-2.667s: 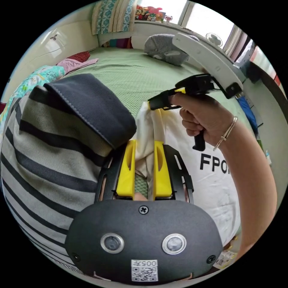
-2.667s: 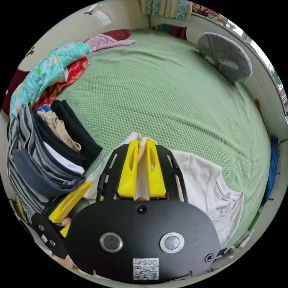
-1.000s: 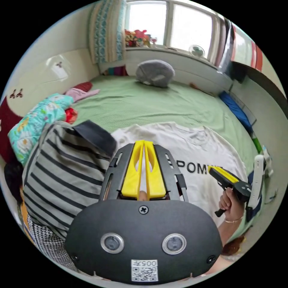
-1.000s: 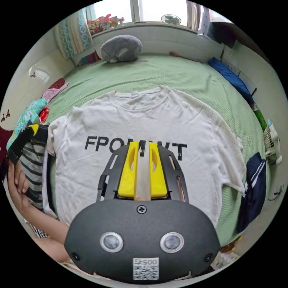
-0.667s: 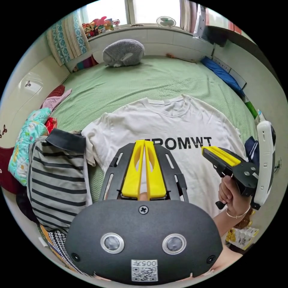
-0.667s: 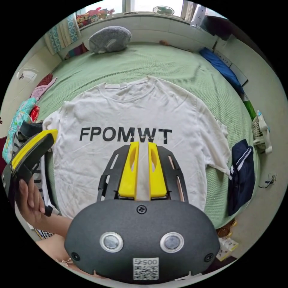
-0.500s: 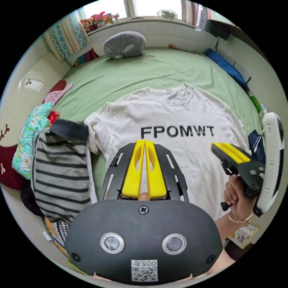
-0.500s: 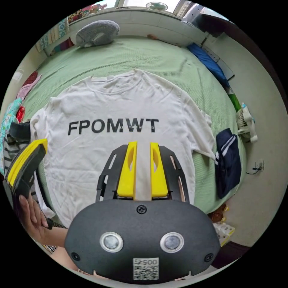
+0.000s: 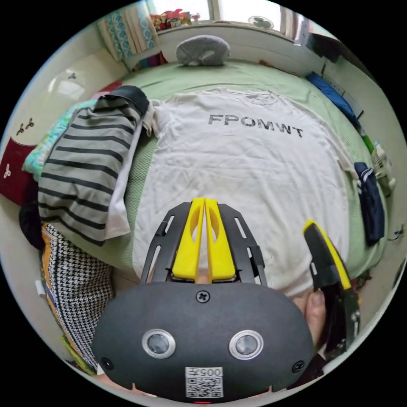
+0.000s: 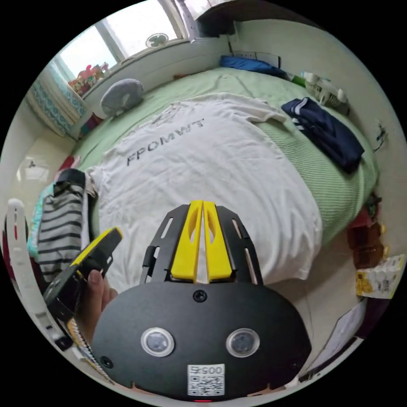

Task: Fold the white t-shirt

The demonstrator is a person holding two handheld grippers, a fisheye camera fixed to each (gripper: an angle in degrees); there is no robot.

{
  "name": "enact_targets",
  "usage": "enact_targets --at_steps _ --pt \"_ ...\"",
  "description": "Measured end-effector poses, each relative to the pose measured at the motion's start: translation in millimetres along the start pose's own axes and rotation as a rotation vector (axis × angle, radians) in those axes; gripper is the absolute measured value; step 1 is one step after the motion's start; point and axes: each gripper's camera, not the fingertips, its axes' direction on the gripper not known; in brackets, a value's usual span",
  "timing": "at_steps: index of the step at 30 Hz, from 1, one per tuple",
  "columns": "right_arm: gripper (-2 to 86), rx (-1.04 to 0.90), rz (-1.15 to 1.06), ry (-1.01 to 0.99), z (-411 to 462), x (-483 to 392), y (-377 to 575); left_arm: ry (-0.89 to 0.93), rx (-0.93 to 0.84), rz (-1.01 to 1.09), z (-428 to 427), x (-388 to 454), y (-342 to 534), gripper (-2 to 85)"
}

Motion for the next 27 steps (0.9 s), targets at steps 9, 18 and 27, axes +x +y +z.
enact_targets --at_steps 9,18,27 --pt "-1.0 -0.07 -0.02 0.082 -23.6 0.0 22.7 -0.021 0.016 0.099 3.6 6.7 36.4 -0.2" --pt "-1.2 -0.157 -0.039 0.112 -31.8 -6.0 37.9 0.078 -0.207 -0.007 29.8 -18.5 28.3 -0.2" --pt "-1.2 -0.175 -0.077 0.151 -41.6 -8.9 52.8 0.189 -0.192 -0.021 32.1 -34.8 37.1 -0.2"
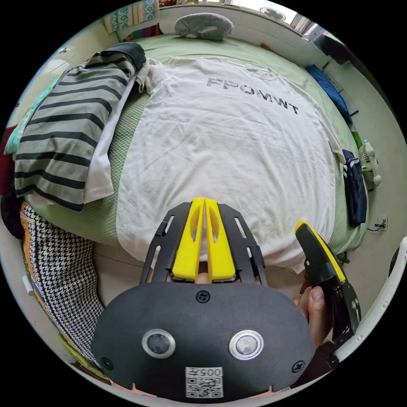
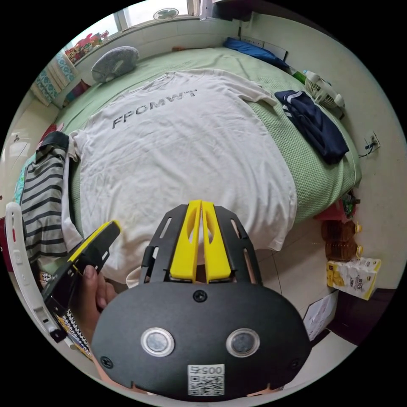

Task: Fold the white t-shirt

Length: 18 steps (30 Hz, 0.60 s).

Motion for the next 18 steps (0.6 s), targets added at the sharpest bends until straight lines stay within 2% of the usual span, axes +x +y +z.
enact_targets --at_steps 8,18 --pt "-1.2 -0.029 -0.007 -0.086 -0.1 -2.1 6.7 -0.003 0.002 0.06 6.0 2.1 3.9 -0.2" --pt "-1.3 -0.05 -0.11 0.001 4.2 -31.6 15.0 -0.03 -0.007 0.11 14.5 5.0 8.1 -0.2"
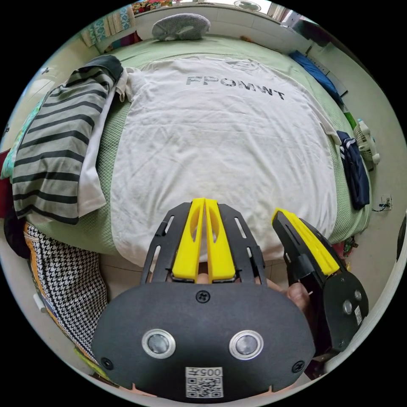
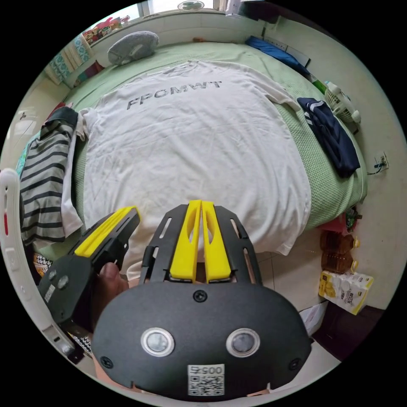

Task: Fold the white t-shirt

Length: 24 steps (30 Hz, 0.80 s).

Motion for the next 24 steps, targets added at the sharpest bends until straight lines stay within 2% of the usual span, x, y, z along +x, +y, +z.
enact_targets --at_steps 24 --pt "-1.3 -0.032 -0.014 -0.035 4.7 1.5 3.1 0.007 -0.028 0.005 13.6 -9.8 3.9 -0.1"
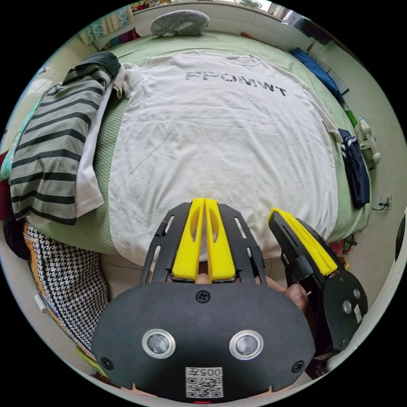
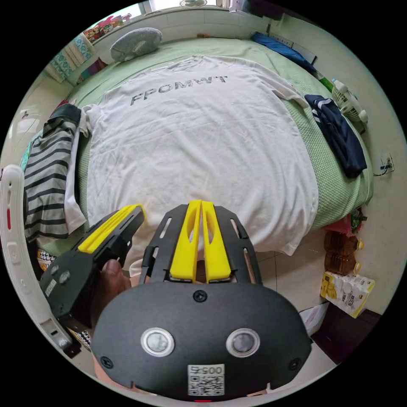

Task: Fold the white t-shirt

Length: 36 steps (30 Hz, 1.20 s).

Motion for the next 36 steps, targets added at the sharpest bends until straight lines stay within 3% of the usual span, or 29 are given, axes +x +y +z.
enact_targets --at_steps 36 --pt "-1.3 -0.017 -0.006 -0.012 9.7 8.8 -8.3 0.001 -0.01 0.026 6.8 -3.1 -1.6 -0.1"
